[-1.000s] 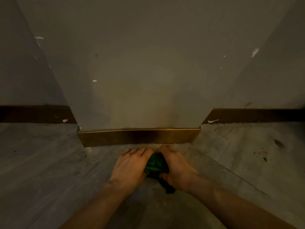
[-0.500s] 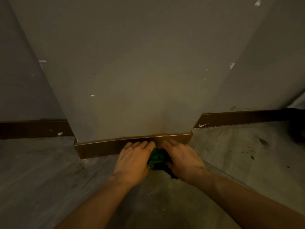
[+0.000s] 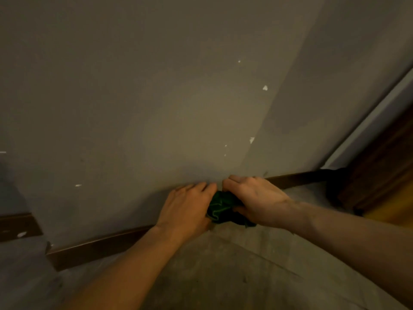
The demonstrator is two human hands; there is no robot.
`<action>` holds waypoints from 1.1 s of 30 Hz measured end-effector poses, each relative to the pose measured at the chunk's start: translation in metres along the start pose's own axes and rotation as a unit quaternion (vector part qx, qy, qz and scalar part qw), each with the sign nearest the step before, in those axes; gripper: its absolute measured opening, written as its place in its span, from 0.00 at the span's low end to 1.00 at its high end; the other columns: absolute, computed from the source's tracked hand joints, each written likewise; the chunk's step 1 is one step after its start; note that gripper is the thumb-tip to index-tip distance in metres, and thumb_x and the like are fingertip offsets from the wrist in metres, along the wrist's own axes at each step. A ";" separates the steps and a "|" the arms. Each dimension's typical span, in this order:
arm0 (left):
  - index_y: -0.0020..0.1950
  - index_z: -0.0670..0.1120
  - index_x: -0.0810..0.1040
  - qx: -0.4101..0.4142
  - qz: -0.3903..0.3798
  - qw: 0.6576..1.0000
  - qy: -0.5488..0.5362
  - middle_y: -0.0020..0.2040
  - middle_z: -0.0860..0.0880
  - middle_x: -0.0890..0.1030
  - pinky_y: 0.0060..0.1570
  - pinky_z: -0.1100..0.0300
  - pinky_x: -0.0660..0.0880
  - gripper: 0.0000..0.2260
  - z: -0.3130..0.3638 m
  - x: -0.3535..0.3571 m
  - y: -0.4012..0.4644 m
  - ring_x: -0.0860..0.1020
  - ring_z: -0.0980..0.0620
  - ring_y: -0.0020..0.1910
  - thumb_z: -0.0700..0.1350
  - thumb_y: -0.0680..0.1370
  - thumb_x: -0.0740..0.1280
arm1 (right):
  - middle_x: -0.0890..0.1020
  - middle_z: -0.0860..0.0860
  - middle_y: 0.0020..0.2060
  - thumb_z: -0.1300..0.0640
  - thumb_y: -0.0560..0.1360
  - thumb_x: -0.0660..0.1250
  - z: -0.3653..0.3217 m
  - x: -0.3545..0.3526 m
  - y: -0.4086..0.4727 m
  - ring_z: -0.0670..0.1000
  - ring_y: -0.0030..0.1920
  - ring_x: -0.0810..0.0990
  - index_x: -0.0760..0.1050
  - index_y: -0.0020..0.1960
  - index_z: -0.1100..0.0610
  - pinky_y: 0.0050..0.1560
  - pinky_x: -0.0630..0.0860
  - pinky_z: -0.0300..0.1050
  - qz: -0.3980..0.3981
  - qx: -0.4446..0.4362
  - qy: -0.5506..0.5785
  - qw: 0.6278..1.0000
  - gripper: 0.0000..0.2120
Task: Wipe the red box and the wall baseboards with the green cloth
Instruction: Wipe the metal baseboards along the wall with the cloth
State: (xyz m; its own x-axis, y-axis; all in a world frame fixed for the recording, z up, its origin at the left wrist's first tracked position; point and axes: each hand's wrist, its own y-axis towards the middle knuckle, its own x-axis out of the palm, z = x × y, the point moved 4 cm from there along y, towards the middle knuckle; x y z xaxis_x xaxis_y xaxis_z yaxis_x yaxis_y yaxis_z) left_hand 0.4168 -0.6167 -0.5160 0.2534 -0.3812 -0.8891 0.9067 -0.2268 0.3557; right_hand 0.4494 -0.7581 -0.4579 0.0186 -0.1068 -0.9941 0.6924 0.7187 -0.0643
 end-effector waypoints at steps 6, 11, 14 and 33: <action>0.60 0.55 0.68 0.031 -0.030 0.998 0.036 0.55 0.52 0.80 0.45 0.53 0.73 0.21 0.029 0.027 0.016 0.81 0.47 0.54 0.58 0.72 0.72 | 0.76 0.49 0.56 0.56 0.71 0.73 0.039 0.023 -0.025 0.55 0.51 0.79 0.66 0.61 0.47 0.45 0.75 0.50 0.004 -0.026 0.008 1.000 0.23; 0.60 0.55 0.63 0.067 -0.102 0.988 0.090 0.55 0.51 0.79 0.48 0.49 0.77 0.22 0.053 0.059 0.039 0.81 0.46 0.53 0.55 0.74 0.71 | 0.75 0.47 0.54 0.54 0.72 0.72 0.081 0.063 -0.041 0.53 0.48 0.79 0.66 0.60 0.46 0.43 0.76 0.50 0.021 -0.025 0.068 0.997 0.21; 0.60 0.55 0.63 0.038 -0.111 0.988 0.100 0.55 0.51 0.78 0.46 0.50 0.74 0.22 0.068 0.078 0.057 0.81 0.44 0.53 0.54 0.73 0.71 | 0.75 0.48 0.54 0.54 0.73 0.71 0.112 0.082 -0.042 0.54 0.49 0.78 0.67 0.59 0.48 0.44 0.72 0.48 0.033 -0.021 0.097 0.994 0.18; 0.63 0.60 0.64 -0.230 -0.088 0.967 -0.064 0.58 0.53 0.79 0.53 0.49 0.78 0.22 0.081 0.246 0.082 0.81 0.48 0.54 0.53 0.76 0.72 | 0.80 0.42 0.46 0.64 0.70 0.75 0.226 0.228 -0.022 0.44 0.48 0.79 0.76 0.50 0.46 0.49 0.80 0.50 0.074 0.084 0.385 0.916 0.17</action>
State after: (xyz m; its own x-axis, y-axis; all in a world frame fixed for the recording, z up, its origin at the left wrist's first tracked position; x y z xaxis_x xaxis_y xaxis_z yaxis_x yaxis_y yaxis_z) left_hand 0.5263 -0.8016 -0.6826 0.0653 -0.4875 -0.8707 0.9934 0.1139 0.0107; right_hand 0.6012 -0.9536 -0.6638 -0.3491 0.5460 -0.7616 0.8257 0.5635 0.0256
